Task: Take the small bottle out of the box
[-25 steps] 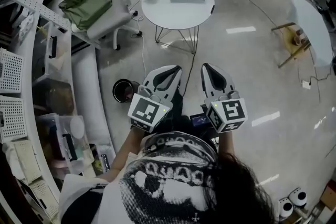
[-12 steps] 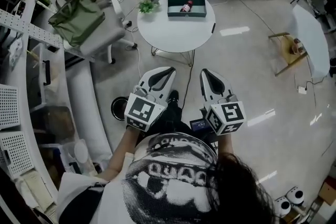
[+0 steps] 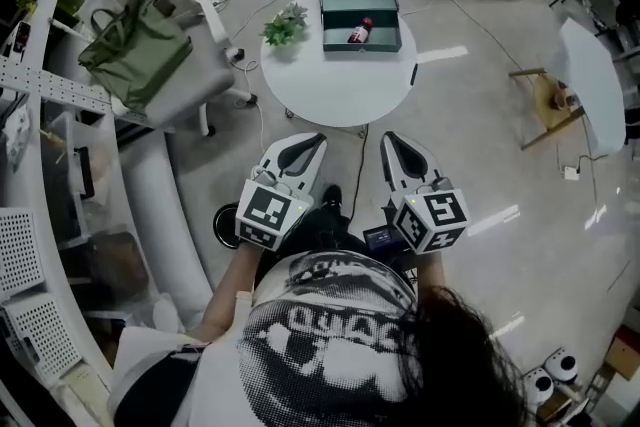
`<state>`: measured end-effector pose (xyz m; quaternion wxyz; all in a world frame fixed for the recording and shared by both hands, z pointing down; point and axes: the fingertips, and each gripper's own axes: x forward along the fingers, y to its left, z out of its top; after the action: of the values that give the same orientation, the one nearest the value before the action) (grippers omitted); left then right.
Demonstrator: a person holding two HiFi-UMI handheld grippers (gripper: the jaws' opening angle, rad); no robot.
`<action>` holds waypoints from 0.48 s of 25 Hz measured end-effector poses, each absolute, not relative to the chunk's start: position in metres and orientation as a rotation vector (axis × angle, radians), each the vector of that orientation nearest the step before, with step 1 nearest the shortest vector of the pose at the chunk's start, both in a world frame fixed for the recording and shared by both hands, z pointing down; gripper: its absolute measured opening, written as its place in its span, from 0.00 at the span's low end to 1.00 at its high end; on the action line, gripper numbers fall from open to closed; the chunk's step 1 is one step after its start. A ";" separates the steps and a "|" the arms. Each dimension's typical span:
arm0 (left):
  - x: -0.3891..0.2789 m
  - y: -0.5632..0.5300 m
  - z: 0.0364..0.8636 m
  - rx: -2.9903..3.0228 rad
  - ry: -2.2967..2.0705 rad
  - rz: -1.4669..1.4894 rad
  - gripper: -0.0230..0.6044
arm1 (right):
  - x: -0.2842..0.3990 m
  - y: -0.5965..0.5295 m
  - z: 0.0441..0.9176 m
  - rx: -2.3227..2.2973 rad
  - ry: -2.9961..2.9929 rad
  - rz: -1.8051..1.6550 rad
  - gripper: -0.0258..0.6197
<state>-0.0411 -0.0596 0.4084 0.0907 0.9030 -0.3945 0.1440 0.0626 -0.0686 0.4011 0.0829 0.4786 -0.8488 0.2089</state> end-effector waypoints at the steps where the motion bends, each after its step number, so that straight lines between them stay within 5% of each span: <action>1: -0.044 -0.067 0.410 2.689 -1.167 0.431 0.06 | 0.061 -0.074 0.401 1.439 -2.529 0.622 0.04; 12: -0.039 -0.106 0.409 2.739 -1.105 0.355 0.06 | 0.064 -0.090 0.411 1.497 -2.434 0.624 0.04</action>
<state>-0.0390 -0.1063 0.4092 0.0833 0.9176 -0.3700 0.1190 0.0640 -0.0903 0.4105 0.1083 0.5088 -0.8273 0.2121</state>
